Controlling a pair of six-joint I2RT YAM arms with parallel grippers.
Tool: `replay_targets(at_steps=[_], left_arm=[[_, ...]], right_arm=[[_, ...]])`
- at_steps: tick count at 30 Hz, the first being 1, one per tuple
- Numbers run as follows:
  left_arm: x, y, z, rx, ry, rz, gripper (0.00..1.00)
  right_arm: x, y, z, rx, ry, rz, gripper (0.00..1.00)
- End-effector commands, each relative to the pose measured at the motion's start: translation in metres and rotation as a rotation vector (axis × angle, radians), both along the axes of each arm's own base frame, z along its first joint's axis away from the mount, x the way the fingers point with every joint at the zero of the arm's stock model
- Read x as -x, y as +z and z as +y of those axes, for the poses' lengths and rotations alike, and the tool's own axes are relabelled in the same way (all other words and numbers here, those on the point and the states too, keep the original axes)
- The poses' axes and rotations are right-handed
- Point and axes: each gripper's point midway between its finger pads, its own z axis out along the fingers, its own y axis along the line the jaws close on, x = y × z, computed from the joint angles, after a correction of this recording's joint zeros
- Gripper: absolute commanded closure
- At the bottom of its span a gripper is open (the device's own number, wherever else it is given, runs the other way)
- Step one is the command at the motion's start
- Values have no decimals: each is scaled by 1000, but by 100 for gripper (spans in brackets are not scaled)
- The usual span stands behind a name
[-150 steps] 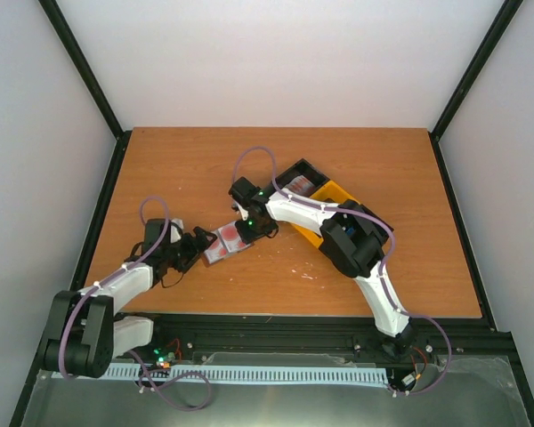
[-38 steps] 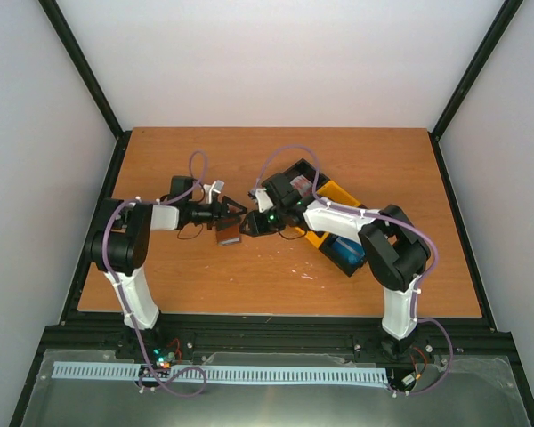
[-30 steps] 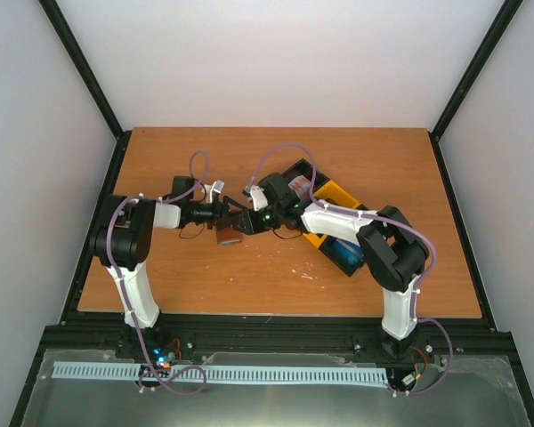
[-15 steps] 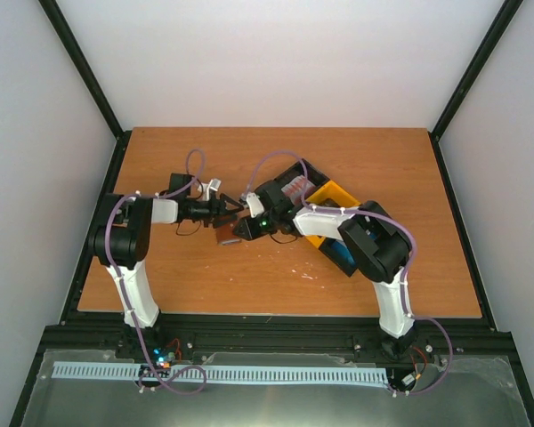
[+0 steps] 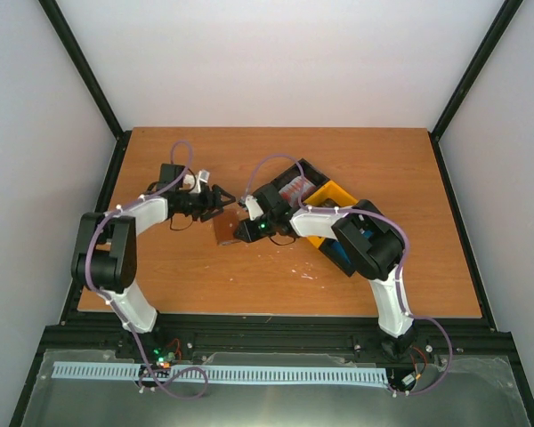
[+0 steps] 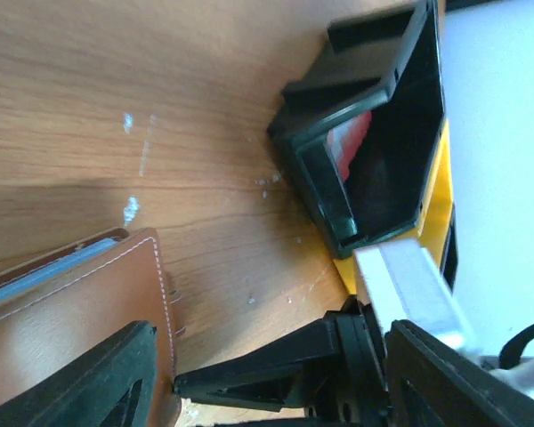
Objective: Put the credit cards into the card holder
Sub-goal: Close the card holder at the center of the board.
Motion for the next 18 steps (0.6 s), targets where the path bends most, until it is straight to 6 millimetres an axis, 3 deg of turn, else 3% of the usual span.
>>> replay_targets(at_steps=[1,3,8,14,18], left_arm=[[4,2,35,-181,194,64,28],[10,-4,44,-225,231,93,27],[32,-40,46,-265,215,206,29],[38,-52,38,-266,186,236,33],[44,-60,31,-231,158,273,41]], right_arm=[[1,-11,-4,58,-15,8,77],[0,-7,-4,58,-16,9,77],[0,-3,-2,60,-12,18,77],[0,-3,-1,65,-7,31,77],[-1,-1,1,71,-8,44,77]])
